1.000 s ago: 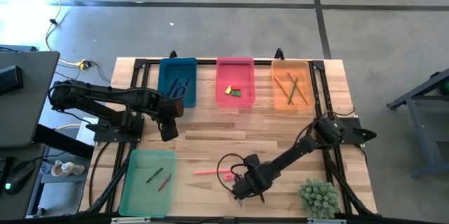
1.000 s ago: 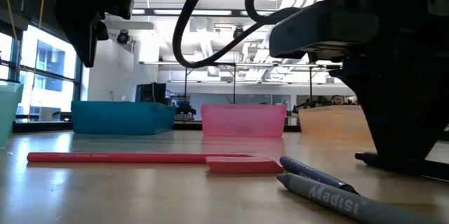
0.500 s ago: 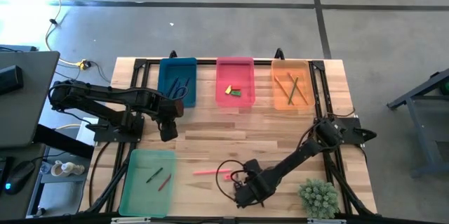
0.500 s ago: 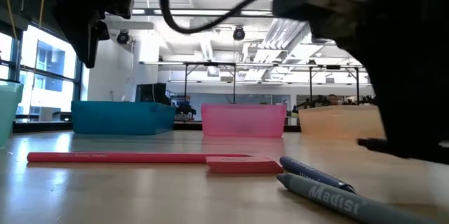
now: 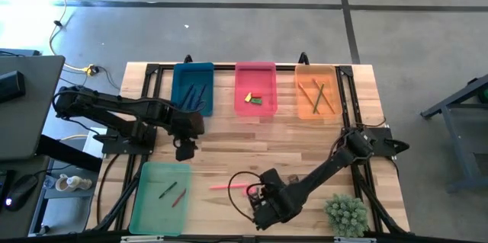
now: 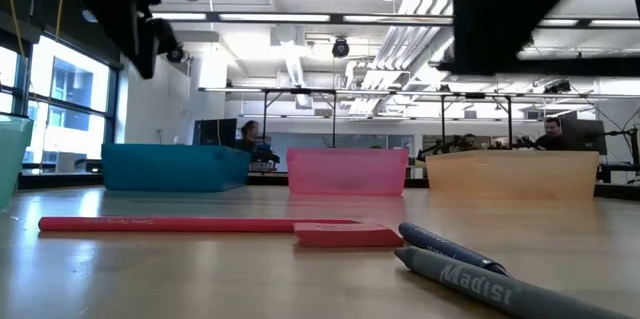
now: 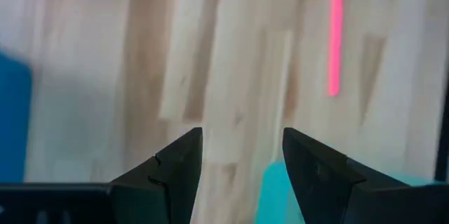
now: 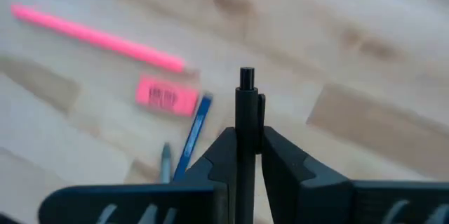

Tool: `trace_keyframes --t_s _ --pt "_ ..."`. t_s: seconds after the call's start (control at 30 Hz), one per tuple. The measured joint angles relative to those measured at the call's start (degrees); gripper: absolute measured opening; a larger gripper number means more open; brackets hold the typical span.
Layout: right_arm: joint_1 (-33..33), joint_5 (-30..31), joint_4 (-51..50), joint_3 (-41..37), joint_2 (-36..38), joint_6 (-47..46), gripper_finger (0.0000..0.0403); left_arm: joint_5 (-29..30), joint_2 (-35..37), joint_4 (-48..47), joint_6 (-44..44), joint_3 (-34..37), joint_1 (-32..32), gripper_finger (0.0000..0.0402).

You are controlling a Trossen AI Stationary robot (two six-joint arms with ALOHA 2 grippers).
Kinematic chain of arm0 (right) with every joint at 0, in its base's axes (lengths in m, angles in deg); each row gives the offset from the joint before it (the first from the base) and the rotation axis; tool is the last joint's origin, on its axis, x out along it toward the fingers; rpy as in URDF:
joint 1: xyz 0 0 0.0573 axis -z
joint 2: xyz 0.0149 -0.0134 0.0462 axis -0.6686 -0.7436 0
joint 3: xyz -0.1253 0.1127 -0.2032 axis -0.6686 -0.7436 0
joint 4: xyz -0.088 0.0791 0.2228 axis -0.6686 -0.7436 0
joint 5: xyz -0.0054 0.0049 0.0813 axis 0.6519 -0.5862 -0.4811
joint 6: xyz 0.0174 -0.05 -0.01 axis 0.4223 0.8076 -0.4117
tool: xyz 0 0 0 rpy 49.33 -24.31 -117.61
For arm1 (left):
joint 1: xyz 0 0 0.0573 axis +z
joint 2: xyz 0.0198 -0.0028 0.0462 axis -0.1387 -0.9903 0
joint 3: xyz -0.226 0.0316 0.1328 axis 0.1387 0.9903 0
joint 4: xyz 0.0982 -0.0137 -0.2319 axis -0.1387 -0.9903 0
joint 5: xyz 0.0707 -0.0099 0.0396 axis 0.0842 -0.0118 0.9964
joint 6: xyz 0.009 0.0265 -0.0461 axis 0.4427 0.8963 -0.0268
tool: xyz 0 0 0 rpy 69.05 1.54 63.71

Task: Sort crayons/erasers/pens/pencils in bins
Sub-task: Put the black pen into the blue bin

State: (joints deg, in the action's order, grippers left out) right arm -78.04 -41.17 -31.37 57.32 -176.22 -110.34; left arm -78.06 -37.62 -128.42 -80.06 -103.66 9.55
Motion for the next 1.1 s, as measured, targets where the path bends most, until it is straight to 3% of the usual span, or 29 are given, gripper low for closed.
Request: trace_keyframes --t_s 0.37,0.7,1.1 --pt "0.0 13.4 -15.6 14.1 0.1 1.1 0.0035 1.1 0.0 24.4 -2.1 0.0 -7.0 0.0184" --pt "2.2 24.0 -15.7 23.6 0.2 7.6 0.0035 1.3 0.0 30.6 -3.2 0.0 -9.2 0.0184" --pt "5.5 33.3 -10.7 23.8 4.8 16.9 0.0035 1.3 0.0 40.3 -4.0 0.0 -9.1 0.0184"
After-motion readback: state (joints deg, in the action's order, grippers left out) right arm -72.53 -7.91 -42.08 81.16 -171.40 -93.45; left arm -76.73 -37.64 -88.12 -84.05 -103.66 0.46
